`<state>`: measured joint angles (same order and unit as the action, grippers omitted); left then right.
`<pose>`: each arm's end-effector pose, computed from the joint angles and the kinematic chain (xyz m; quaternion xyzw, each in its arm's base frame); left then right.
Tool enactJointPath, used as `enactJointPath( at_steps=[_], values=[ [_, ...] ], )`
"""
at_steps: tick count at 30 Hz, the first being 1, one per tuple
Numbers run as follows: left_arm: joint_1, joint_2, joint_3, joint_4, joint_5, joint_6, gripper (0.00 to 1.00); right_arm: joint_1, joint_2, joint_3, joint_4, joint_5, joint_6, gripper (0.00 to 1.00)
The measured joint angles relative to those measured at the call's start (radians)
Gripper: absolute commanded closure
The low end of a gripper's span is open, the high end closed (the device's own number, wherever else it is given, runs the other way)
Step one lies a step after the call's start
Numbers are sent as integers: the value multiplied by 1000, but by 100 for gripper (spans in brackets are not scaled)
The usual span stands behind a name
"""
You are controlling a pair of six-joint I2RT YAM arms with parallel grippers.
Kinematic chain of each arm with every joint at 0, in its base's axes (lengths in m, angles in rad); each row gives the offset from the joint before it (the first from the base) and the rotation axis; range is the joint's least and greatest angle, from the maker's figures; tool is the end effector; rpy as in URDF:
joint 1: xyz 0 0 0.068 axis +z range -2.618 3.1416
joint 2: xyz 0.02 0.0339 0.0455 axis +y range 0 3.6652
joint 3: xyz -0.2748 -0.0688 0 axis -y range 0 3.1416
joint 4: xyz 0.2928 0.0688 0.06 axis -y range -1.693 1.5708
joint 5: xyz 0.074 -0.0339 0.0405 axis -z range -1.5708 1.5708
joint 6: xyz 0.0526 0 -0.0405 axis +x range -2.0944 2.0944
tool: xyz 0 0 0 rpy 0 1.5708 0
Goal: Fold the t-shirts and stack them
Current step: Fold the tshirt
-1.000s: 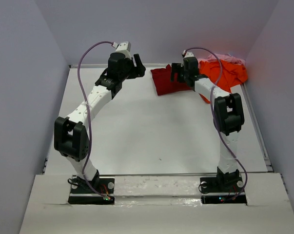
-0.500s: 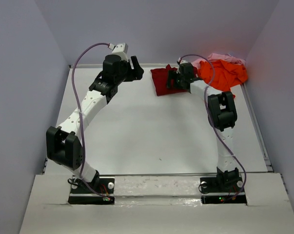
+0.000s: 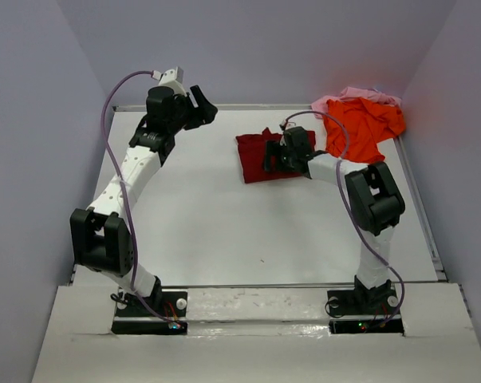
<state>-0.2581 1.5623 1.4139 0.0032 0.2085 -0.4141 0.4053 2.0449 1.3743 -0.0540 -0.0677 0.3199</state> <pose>0.4229 -0.1229 0.3862 0.0092 0.7554 -0.2888 0.5880 0.4644 0.2031 0.1392 -0.0528 0.9099 0.1744 0.3727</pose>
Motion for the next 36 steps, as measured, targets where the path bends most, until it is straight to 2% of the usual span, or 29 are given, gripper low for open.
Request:
enactJointPath(
  at_steps=[9,14,20,24,30,33,36],
  values=[
    [3,0,0,8,15,-12,23,199,-282,-392,82,49,94,12],
    [5,0,0,8,17,-13,23,269,-415,-531,76,63,151,12],
    [-14,-1,-16,22,-14,-14,23,269,-460,-488,-65,109,141,11],
    [-93,-24,-103,35,-65,-42,23,269,-499,-418,-136,153,109,11],
    [-200,-193,-435,87,-113,-148,24,269,-563,-348,-151,249,71,11],
    [-216,-288,-581,109,-157,-201,24,262,-540,-345,-147,291,57,11],
    [-226,-338,-659,125,-192,-235,24,247,-473,-346,-131,315,48,12]
  ],
)
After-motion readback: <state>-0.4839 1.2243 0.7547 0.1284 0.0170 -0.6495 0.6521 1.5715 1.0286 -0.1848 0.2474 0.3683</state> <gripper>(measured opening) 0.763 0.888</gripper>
